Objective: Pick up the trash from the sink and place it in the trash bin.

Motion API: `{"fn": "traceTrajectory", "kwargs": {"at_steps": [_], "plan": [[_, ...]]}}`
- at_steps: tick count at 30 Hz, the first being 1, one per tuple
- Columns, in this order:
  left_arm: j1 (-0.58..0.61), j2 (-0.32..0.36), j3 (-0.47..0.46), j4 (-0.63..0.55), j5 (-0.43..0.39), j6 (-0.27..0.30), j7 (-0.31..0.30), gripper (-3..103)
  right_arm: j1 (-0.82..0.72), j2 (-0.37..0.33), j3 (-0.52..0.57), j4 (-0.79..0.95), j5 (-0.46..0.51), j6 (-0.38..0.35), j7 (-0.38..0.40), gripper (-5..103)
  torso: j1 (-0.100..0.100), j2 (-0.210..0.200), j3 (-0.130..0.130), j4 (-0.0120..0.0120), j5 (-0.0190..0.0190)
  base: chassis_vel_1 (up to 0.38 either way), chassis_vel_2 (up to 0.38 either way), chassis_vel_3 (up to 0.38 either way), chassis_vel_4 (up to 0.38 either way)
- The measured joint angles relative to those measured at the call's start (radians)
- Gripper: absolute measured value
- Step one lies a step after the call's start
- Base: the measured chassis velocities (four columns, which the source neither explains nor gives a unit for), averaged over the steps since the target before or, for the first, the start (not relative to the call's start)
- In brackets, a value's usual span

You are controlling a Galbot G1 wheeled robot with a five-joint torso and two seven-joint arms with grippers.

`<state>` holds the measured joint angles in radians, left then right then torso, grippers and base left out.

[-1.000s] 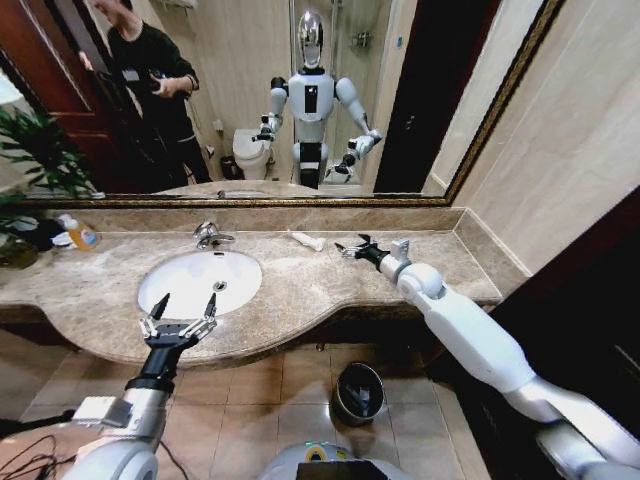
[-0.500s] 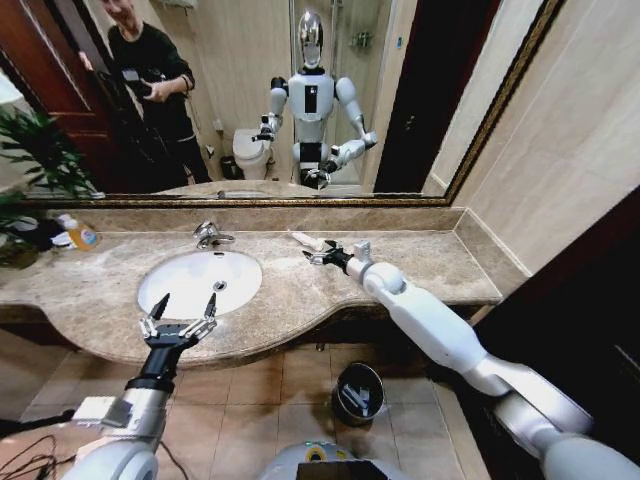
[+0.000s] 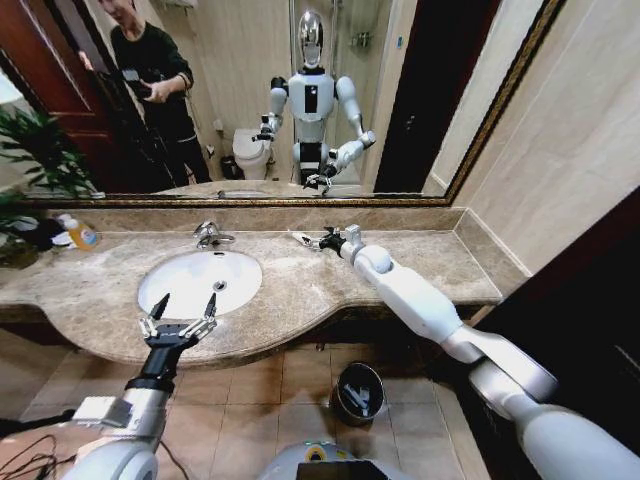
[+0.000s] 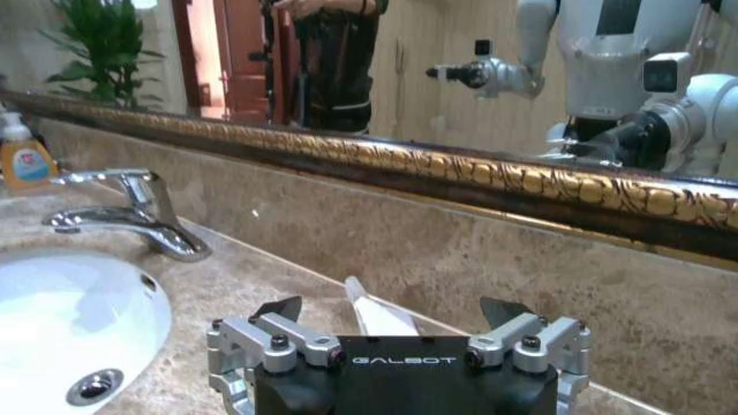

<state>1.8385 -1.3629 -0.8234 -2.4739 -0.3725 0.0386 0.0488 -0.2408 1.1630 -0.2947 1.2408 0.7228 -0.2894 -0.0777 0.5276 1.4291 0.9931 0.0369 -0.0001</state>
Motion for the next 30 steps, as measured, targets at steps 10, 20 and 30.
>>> {"fn": "traceTrajectory", "kwargs": {"at_steps": [10,20,30], "plan": [[0.000,0.000,0.000,0.000,0.000,0.000,0.000,100,0.034,0.043,-0.045,-0.125,-0.028,0.009,-0.044,100,0.000,0.000,0.000,-0.0001,0.0000,0.000,0.000,0.000,0.000],[0.000,0.000,0.000,0.000,0.000,0.000,0.000,100,0.044,0.149,-0.055,-0.198,-0.047,-0.008,-0.022,100,0.000,0.000,0.000,0.0000,-0.0002,0.000,0.000,0.000,0.000],[0.000,0.000,0.000,0.000,0.000,0.000,0.000,100,0.067,0.221,-0.011,-0.342,-0.103,0.017,-0.027,100,0.000,0.000,0.000,0.0002,0.0000,0.000,0.000,0.000,0.000]]}}
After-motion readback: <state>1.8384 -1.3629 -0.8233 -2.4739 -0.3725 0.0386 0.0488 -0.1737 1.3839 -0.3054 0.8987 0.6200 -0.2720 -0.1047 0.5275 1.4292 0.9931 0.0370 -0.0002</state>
